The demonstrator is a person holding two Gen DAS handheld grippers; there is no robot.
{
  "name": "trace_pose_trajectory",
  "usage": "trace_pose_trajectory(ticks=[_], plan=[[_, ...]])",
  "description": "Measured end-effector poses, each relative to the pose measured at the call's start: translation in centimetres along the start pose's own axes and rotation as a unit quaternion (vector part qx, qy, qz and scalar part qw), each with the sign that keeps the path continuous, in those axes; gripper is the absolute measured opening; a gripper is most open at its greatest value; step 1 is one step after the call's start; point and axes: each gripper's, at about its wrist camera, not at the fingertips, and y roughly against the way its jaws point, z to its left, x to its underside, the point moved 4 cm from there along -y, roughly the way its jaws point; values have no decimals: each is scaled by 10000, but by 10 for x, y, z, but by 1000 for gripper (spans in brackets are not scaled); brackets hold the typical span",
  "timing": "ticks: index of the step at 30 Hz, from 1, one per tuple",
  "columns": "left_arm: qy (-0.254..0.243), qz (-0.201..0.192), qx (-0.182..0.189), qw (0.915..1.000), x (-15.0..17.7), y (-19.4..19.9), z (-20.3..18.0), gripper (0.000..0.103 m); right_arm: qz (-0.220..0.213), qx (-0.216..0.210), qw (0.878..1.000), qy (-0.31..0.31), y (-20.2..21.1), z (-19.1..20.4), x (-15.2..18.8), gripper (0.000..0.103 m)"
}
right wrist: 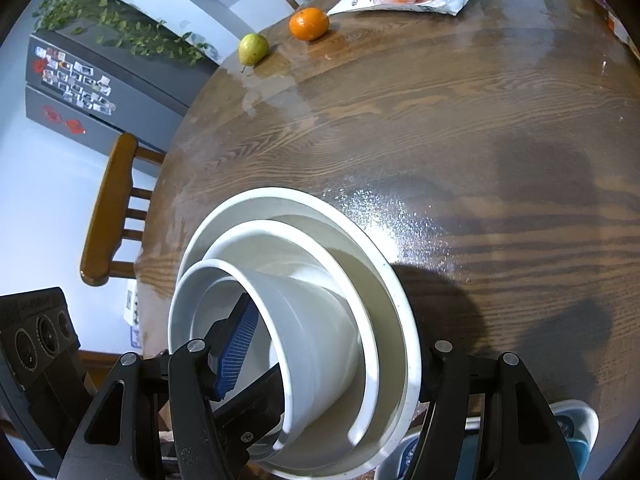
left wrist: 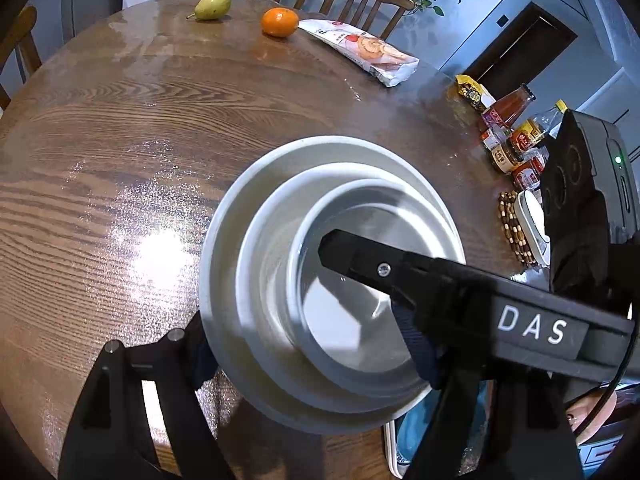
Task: Organize plates and bowls
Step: 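Lift the white stack with the right tool toward the teal plate stack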
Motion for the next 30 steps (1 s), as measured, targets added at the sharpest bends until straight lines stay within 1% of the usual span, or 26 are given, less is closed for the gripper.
trace_pose_trajectory(ticks=[6, 15, 19, 21, 25, 30], plan=[[-16, -29, 63, 10000, 7, 4, -3, 75, -184, 31, 9998, 79, 10, 0, 7, 66], [-39, -170, 63, 9998, 18, 12, -7, 75, -305, 5, 9994, 150, 19, 3, 19, 66], [-134, -190, 38, 9997, 23, 14, -9, 75, -425, 37, 9989, 210, 23, 5, 24, 66], [-199, -268, 8, 9994, 26, 16, -11, 75, -481, 6, 9986, 205, 25, 5, 28, 66], [-310, -313, -37, 9990, 29, 17, -13, 75, -612, -94, 9980, 136, 28, 4, 34, 66], [-454, -374, -6, 9983, 34, 20, -17, 75, -815, -149, 9966, 3, 35, 2, 41, 66]])
